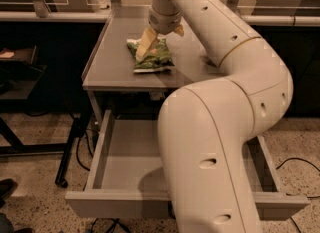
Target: Place green jalapeno chip bag into top drawer
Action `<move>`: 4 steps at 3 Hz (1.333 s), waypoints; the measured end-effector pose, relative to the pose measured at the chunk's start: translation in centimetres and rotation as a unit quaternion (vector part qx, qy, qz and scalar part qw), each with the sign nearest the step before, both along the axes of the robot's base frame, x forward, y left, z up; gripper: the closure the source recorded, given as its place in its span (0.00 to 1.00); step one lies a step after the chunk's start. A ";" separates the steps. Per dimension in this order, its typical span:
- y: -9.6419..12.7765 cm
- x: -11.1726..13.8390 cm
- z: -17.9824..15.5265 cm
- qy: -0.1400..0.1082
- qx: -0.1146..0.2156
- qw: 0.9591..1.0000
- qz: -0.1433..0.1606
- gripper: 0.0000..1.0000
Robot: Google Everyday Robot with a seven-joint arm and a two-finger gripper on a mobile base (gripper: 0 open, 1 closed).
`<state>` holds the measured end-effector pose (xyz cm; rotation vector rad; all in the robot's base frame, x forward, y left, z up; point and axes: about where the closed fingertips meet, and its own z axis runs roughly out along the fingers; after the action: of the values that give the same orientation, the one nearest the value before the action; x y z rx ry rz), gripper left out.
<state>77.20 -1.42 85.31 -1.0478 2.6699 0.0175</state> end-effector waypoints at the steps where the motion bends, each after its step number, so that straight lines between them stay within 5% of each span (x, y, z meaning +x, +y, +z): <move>1: 1.0 0.0 -0.8 0.011 0.012 1.000 0.004 0.00; 4: 2.9 0.6 -3.0 0.013 0.005 1.000 0.027 0.00</move>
Offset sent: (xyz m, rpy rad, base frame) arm -0.0133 0.0172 -0.0123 0.0387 0.0999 0.0781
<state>77.83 1.46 82.33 -1.1237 2.6617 0.0558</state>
